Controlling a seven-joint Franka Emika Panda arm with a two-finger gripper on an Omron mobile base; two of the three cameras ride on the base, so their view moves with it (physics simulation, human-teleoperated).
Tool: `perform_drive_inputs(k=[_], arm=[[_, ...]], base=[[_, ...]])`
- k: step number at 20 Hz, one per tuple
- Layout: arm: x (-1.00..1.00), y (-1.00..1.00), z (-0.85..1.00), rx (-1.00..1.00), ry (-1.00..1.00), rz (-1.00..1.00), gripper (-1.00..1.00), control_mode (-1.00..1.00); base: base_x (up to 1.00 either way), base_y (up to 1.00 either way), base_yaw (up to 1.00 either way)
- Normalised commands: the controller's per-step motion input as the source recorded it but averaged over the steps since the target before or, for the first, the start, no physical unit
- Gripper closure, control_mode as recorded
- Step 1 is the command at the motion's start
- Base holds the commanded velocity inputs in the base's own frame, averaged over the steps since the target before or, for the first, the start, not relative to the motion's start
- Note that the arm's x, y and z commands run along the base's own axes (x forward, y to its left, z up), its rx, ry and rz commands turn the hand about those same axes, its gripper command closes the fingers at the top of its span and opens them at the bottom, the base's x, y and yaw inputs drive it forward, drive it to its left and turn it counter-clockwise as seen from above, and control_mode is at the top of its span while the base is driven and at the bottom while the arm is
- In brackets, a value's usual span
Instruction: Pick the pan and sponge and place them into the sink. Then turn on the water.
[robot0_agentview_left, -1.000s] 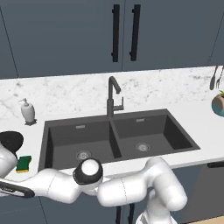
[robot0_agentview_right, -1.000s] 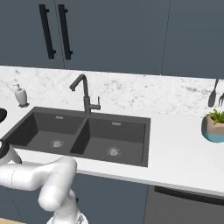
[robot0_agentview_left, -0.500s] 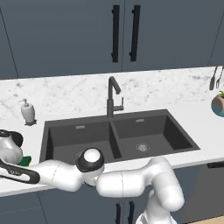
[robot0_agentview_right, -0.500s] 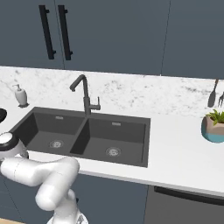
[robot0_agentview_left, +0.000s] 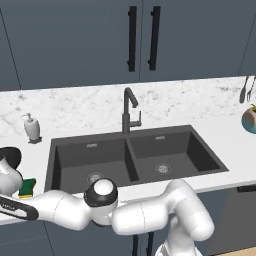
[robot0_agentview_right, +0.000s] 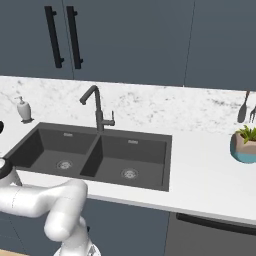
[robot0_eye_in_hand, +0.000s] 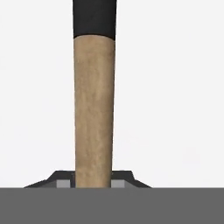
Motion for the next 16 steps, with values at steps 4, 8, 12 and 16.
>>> perform_drive_inputs(k=[4, 8, 12, 16], arm=[[-0.58, 0.05, -0.40, -0.49, 0.07, 0.18, 1.00, -1.00], [-0.65, -0.04, -0.04, -0.33, 0.02, 0.12, 1.00, -1.00], [-0.58, -0.44, 0.33, -0.11, 0.00, 0.01, 1.00, -1.00], [-0.43, -0.75, 0.35, -0.08, 0.00, 0.00, 1.00, -1.00]], base=[[0.00, 0.00, 0.00], [0.00, 0.00, 0.00], [0.00, 0.00, 0.00], [0.00, 0.00, 0.00]])
